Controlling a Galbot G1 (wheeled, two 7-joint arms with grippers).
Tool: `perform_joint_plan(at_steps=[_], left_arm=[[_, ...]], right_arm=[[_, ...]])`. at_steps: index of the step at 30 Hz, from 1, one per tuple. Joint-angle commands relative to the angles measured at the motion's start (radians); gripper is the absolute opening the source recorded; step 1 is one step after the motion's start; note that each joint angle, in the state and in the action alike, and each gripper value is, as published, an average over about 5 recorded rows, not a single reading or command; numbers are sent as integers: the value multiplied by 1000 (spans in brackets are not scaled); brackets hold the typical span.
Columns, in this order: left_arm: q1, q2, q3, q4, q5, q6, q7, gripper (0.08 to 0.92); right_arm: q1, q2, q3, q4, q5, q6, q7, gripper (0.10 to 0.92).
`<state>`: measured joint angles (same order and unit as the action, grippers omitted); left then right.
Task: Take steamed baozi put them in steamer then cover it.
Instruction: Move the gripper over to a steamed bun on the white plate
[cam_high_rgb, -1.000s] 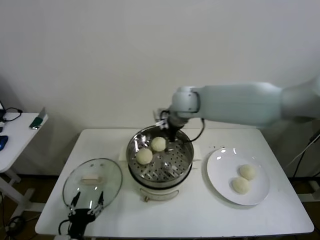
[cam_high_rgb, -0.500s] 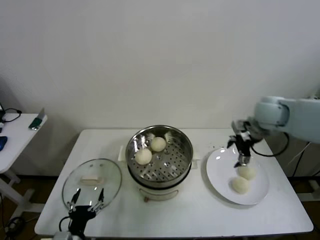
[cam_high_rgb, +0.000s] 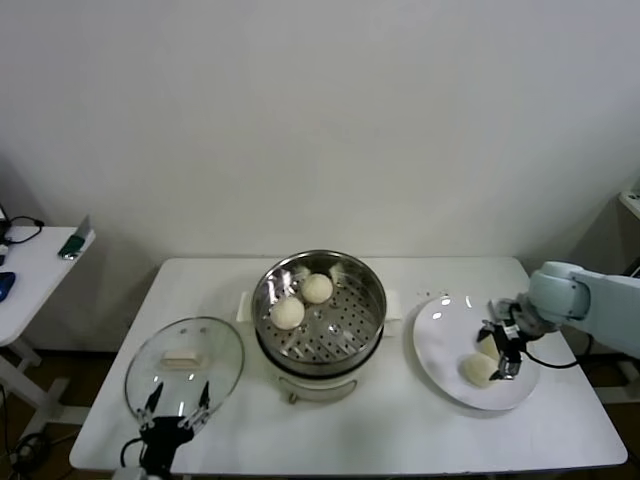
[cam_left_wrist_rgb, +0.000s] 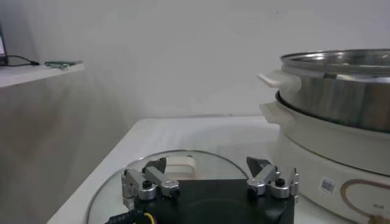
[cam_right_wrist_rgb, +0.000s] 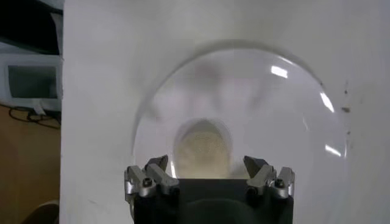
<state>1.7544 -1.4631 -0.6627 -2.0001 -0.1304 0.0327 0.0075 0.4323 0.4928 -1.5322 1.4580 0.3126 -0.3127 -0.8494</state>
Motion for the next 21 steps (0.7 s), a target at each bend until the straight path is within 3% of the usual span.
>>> perform_joint_plan(at_steps=[1, 12, 21], left_arm=[[-1, -1, 1, 5, 0, -2, -1, 823], [-2, -1, 0, 7, -2, -3, -2, 823], [-1, -1, -1, 5, -2, -3, -3, 823]], right_arm=[[-173, -6, 135, -66, -66, 4, 14, 823], [-194, 36, 154, -94, -63, -1, 34, 819], [-176, 58, 149, -83, -41, -1, 24, 697]])
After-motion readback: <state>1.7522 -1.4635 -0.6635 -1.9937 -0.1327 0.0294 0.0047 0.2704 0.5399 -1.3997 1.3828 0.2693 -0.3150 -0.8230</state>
